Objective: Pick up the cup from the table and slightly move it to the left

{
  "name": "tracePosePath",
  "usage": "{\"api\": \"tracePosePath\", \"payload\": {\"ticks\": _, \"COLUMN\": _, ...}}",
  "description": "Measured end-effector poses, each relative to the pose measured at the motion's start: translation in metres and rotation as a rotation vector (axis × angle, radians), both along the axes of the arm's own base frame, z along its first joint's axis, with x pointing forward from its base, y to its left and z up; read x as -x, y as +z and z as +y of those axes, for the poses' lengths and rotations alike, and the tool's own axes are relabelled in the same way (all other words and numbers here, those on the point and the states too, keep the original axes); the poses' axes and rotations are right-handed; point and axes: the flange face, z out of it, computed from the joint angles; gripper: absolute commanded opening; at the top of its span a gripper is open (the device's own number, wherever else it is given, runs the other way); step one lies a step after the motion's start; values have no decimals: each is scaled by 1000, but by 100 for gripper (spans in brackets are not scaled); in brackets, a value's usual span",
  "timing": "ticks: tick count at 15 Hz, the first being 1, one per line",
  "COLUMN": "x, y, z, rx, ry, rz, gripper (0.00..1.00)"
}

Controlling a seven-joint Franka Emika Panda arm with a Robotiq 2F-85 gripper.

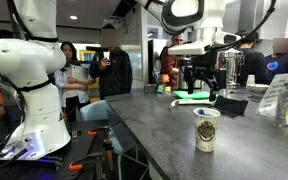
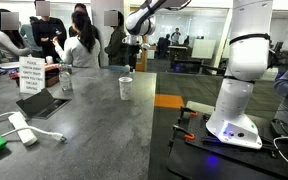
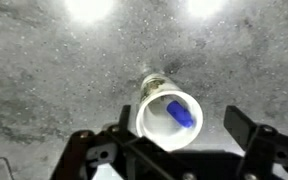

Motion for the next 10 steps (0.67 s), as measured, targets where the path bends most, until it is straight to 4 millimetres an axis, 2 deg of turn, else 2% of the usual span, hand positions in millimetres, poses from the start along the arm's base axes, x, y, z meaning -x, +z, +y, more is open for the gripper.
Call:
{"api": "tracePosePath", "payload": {"ticks": 5, "x": -9, "y": -31, "z": -16, "rx": -31, "ry": -22, "rz": 32, "gripper": 100}}
{"api": "tracePosePath", "payload": {"ticks": 10, "x": -22, "y": -67, "z": -18, "rx": -48, "ry": -24, "rz": 72, "gripper": 100}}
